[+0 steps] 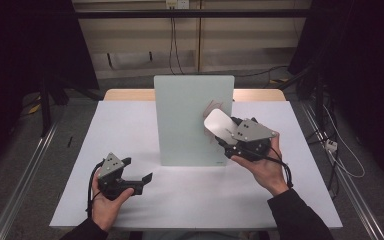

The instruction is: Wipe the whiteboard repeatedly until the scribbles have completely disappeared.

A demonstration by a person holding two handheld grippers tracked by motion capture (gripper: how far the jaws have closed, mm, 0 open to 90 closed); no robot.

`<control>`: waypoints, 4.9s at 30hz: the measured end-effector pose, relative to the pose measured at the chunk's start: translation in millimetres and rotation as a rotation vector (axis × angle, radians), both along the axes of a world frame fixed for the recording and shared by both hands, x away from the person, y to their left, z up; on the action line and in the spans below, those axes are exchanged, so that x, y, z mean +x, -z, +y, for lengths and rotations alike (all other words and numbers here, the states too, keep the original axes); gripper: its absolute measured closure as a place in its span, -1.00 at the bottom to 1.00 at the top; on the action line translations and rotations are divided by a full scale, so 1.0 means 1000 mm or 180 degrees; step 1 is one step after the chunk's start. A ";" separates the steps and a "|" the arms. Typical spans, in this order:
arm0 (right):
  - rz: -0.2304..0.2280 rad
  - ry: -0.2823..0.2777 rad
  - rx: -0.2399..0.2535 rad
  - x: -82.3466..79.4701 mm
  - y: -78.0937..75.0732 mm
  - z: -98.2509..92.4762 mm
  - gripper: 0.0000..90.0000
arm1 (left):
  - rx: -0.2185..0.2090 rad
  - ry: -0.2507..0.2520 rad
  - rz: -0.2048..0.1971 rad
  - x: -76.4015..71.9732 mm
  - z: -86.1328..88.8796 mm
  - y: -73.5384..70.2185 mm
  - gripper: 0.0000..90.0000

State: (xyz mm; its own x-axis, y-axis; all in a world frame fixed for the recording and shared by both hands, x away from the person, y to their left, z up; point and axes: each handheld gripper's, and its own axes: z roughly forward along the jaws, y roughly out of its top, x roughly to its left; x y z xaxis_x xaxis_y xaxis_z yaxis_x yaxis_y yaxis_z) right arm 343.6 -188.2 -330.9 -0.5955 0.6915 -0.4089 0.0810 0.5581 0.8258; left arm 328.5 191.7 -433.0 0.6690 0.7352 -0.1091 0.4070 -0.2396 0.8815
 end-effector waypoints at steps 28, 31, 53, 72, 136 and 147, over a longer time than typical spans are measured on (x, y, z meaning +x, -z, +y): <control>-0.0461 0.0201 -0.0209 0.037 -0.007 0.018 -0.30 | 0.0003 0.0010 0.0019 0.000 0.000 0.000 -0.88; -0.0446 0.0183 -0.0219 0.036 -0.006 0.019 -0.30 | 0.0001 0.0011 0.0015 0.000 0.000 0.000 -0.88; -0.0130 -0.0097 -0.0481 0.021 0.032 0.032 -0.30 | 0.0016 0.0013 0.0017 0.000 0.000 0.000 -0.88; -0.0255 0.0138 -0.0295 0.033 0.001 0.016 -0.30 | 0.0012 0.0021 0.0023 0.000 0.000 0.000 -0.88; -0.0154 0.0199 -0.0269 0.032 0.005 0.034 -0.30 | 0.0009 0.0020 0.0018 0.000 0.000 0.000 -0.88; 0.0027 -0.0057 -0.0644 0.013 0.051 0.046 -0.30 | 0.0010 -0.0001 0.0019 0.000 0.000 0.000 -0.88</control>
State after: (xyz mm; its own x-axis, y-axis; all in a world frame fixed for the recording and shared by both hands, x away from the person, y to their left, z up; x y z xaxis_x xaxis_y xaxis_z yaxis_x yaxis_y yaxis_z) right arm 356.4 -142.3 -382.1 -0.6110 0.5851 -0.5333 0.0761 0.7139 0.6961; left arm 328.2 191.6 -433.2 0.6682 0.7357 -0.1107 0.4121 -0.2422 0.8783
